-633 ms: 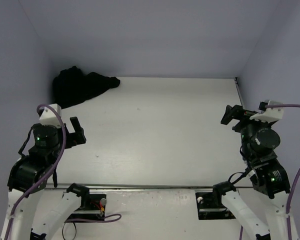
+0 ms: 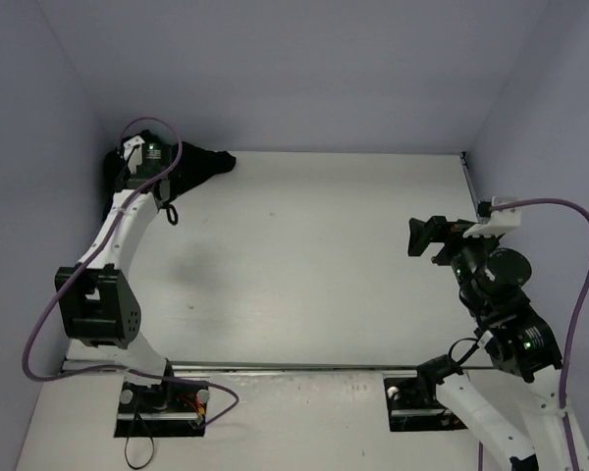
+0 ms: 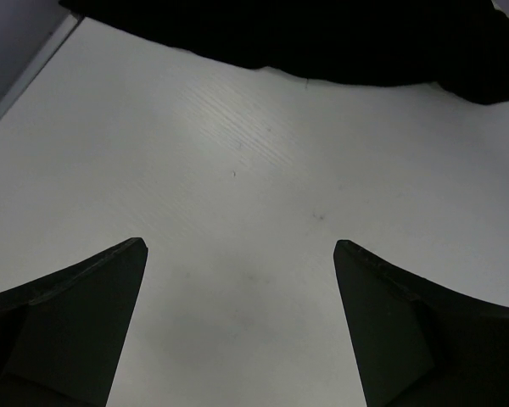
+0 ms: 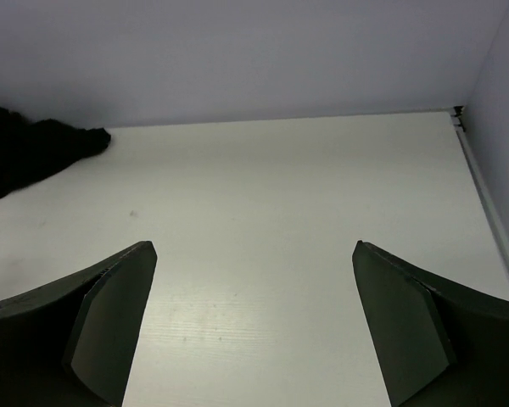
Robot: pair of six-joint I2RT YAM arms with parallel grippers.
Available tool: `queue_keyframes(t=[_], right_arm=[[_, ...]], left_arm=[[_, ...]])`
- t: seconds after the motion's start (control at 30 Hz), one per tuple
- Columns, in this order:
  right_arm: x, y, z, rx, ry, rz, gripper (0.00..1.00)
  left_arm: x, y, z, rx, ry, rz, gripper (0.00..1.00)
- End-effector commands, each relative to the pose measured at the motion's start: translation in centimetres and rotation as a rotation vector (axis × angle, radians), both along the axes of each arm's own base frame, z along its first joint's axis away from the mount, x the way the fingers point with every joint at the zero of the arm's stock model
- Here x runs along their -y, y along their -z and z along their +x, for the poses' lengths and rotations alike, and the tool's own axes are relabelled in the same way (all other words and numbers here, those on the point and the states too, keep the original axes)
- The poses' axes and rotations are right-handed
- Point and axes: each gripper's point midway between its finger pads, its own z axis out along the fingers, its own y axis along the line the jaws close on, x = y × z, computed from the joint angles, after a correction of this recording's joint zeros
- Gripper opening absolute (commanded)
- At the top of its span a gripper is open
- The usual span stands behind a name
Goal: Fold and stack the t-shirts
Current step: Grab crumpled tshirt from the corner of the board with the left arm
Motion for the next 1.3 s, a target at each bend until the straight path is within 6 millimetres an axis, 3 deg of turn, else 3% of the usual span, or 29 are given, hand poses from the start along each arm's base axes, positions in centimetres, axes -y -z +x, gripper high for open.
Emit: queue_keyframes(t=[0.0, 0.2, 0.5, 0.63, 0.77, 0.83, 0.97, 1.03, 1.17, 1.27], right_arm=[[-3.0, 0.0, 2.0, -0.021, -0.118, -0.011, 1.00], [-5.2, 2.6, 2.8, -0.100, -0.217, -0.026, 1.00], [-6.2, 6.0, 2.8, -0.184, -0.256, -0.008, 1.00], [-6.7, 7.2, 3.0, -0.224, -0.273, 0.003, 1.00], [-7.2, 8.0, 3.3, -0.259, -0.280, 0.022, 1.00], [-7.3, 8.4, 3.6, -0.277, -0.276, 0.025, 1.00], [-7.3, 8.7, 3.9, -0.293, -0.266, 0.031, 1.00], [-7.4, 8.8, 4.0, -0.296, -0.262, 0.031, 1.00], [-7.3, 8.6, 4.2, -0.296, -0.254, 0.029, 1.00], [-7.2, 8.1, 4.2, -0.282, -0.255, 0.029, 1.00]], left_arm=[[-3.8, -4.2, 6.0, 0.254, -0.162, 0.072, 0.90], [-6.5, -1.0, 10.7, 0.285, -0.244, 0.185, 0.90], [-7.0, 3.6, 15.8, 0.263, -0.274, 0.203, 0.89], [-9.2, 5.9, 16.9, 0.249, -0.316, 0.192, 0.89], [-10.0, 6.8, 18.2, 0.229, -0.314, 0.197, 0.89], [-10.3, 9.1, 18.7, 0.178, -0.304, 0.192, 0.89], [-10.7, 11.2, 19.8, 0.121, -0.283, 0.184, 0.88], [-10.6, 12.7, 19.9, 0.080, -0.263, 0.173, 0.83], [-10.2, 14.2, 20.1, 0.043, -0.238, 0.128, 0.63], [-9.4, 14.7, 19.7, 0.025, -0.216, 0.085, 0.31]])
